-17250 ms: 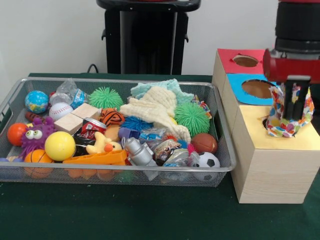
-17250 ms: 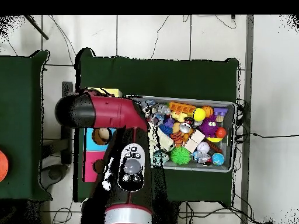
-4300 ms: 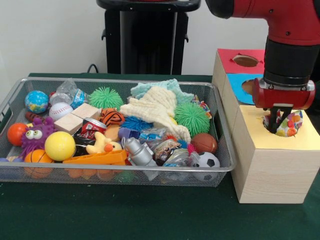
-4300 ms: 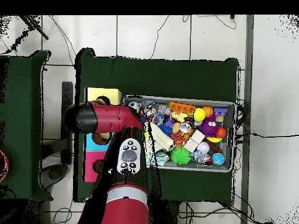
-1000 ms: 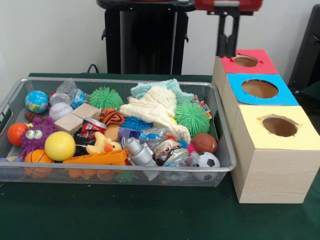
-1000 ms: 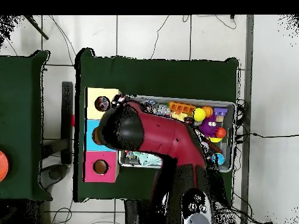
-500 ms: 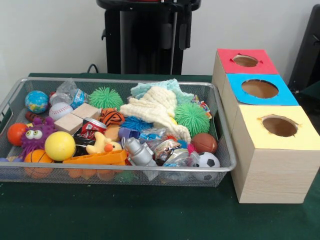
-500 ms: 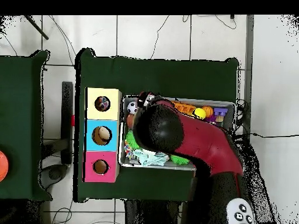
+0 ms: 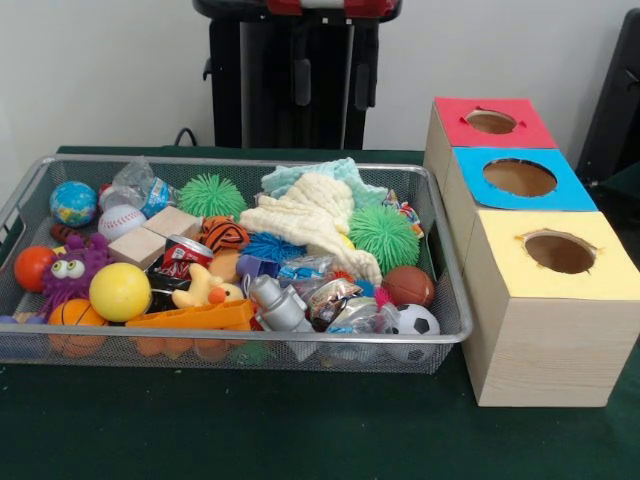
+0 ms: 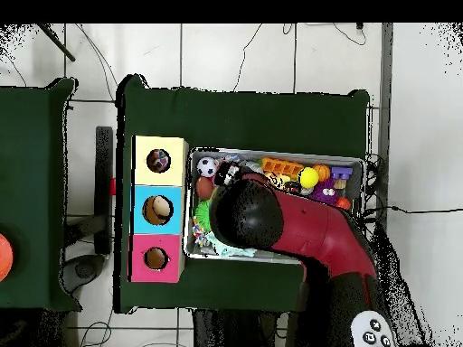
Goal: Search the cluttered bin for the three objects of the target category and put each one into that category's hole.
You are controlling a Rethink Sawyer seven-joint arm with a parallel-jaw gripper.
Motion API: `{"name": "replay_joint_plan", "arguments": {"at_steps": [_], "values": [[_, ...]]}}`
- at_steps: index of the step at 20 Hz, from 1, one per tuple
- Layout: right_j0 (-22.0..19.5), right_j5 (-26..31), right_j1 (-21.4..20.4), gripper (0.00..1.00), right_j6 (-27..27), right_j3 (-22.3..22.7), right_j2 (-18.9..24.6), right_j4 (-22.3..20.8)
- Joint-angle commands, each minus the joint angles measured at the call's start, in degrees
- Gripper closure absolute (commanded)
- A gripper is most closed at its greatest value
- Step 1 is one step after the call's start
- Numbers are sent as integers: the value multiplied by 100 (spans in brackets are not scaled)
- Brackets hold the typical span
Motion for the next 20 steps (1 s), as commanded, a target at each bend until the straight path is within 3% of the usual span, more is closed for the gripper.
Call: {"name": "replay_joint_plan", "arguments": {"at_steps": [1, 7, 13, 20], "values": [[-100, -83, 57, 0, -477, 561, 735, -476], [-143, -224, 456, 0, -283, 389, 840, -675], [-398, -165, 718, 0, -561, 124, 1166, -864], [-600, -320, 1026, 0, -529, -47, 1441, -1117]]}}
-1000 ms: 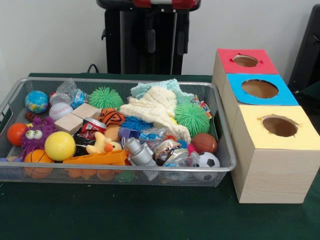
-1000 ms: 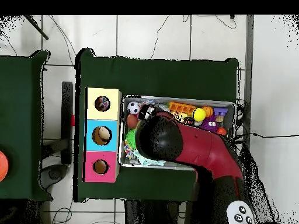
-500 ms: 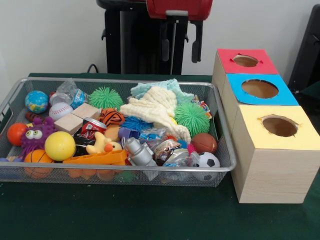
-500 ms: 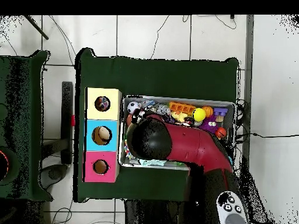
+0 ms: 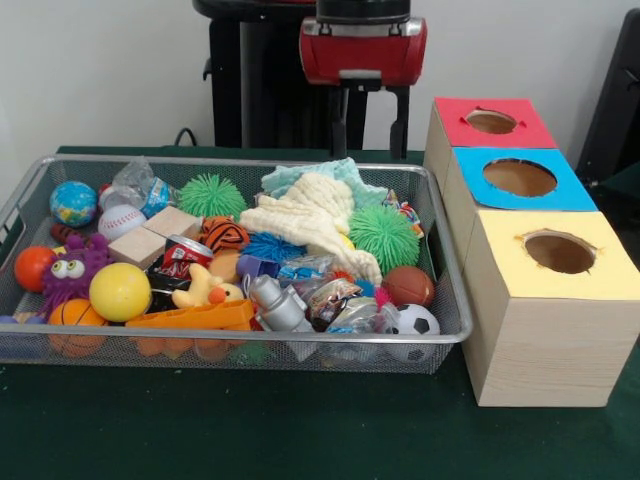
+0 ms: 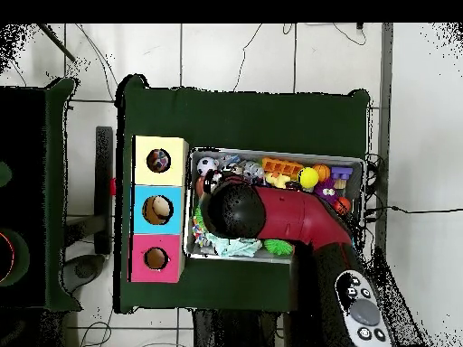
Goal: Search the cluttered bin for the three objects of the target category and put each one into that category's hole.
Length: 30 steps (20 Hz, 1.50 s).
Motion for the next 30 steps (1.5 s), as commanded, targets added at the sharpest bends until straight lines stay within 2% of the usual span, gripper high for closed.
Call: {"name": "replay_joint_plan", "arguments": {"at_steps": [1, 15, 21, 30], "values": [[-291, -287, 478, 0, -534, -79, 706, -440], [-469, -197, 719, 0, -394, -264, 927, -773], [-336, -402, 617, 0, -5, 130, 743, -806], [-253, -558, 697, 0, 59, 290, 618, -930]]}}
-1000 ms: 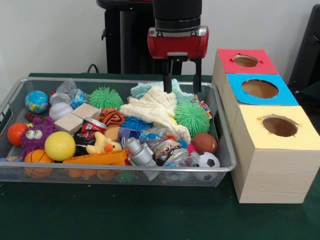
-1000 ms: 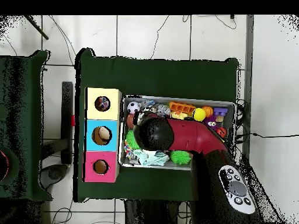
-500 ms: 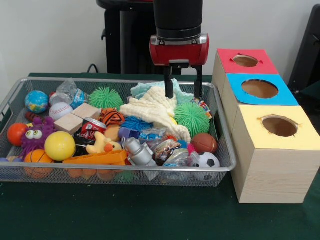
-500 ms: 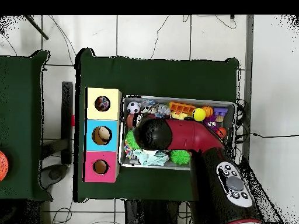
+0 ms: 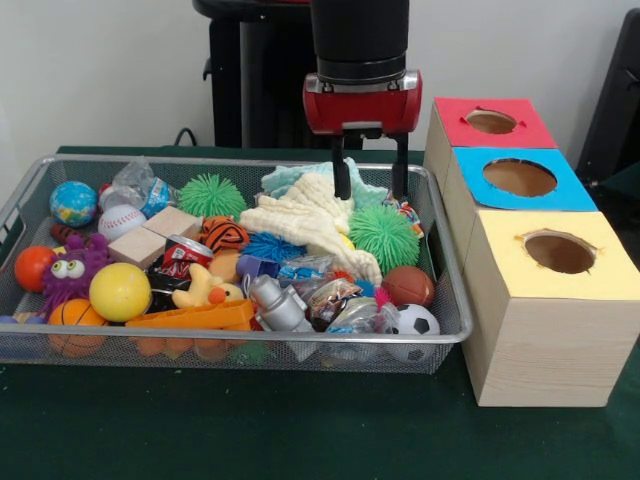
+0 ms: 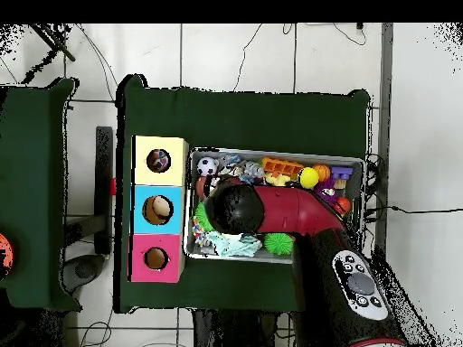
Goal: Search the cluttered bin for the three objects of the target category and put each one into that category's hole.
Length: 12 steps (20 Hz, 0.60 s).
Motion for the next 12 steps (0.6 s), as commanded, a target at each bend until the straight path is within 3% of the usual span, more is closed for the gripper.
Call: {"name": "replay_joint_plan", "arguments": {"at_steps": [1, 12], "values": [[58, -398, 196, 0, 84, 337, 162, -475], [352, -476, -7, 0, 417, 640, -292, -417]]}}
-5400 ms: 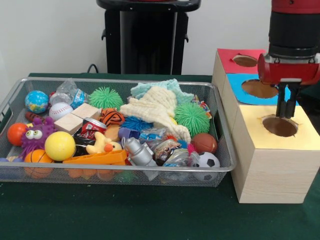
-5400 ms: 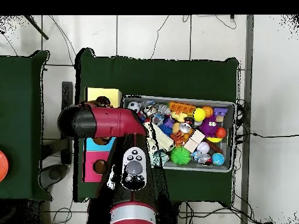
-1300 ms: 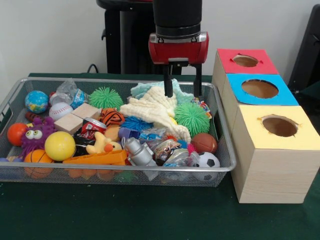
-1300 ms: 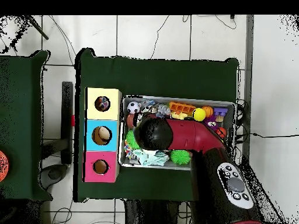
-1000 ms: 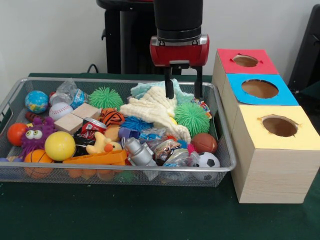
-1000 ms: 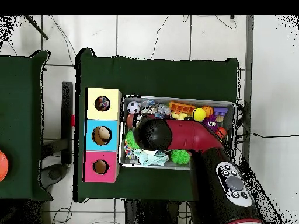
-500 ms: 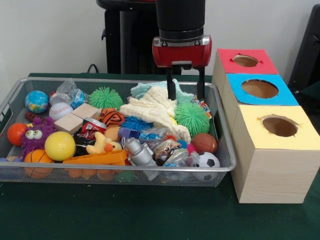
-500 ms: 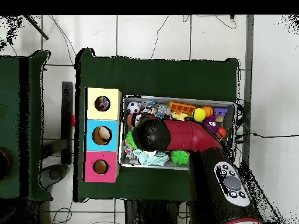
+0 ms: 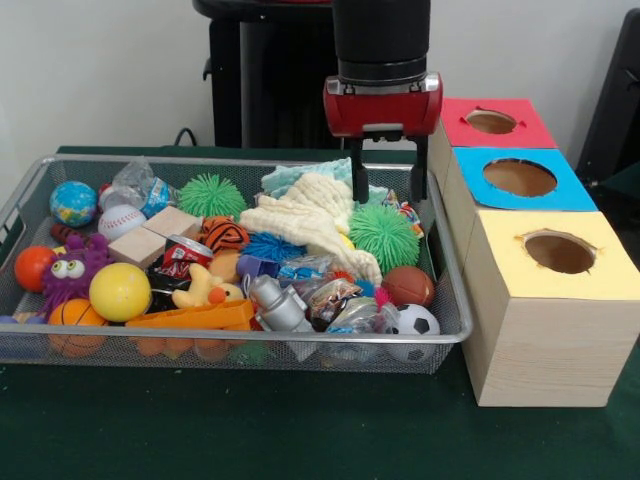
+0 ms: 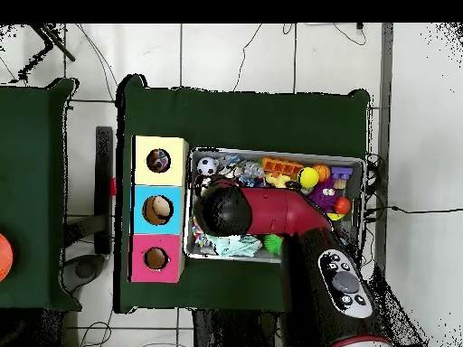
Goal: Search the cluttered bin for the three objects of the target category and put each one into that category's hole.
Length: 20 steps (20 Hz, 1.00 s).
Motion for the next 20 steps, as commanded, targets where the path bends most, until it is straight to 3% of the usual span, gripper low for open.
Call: {"name": "replay_joint_plan", "arguments": {"at_steps": [1, 7, 15, 20], "values": [[86, -214, -58, 0, 434, 667, -190, -402], [35, -141, -178, 0, 336, 795, -245, -411], [-330, 151, -841, 0, 45, 1412, -201, -370], [-359, -93, -711, 0, 141, 1528, -264, -504]]}}
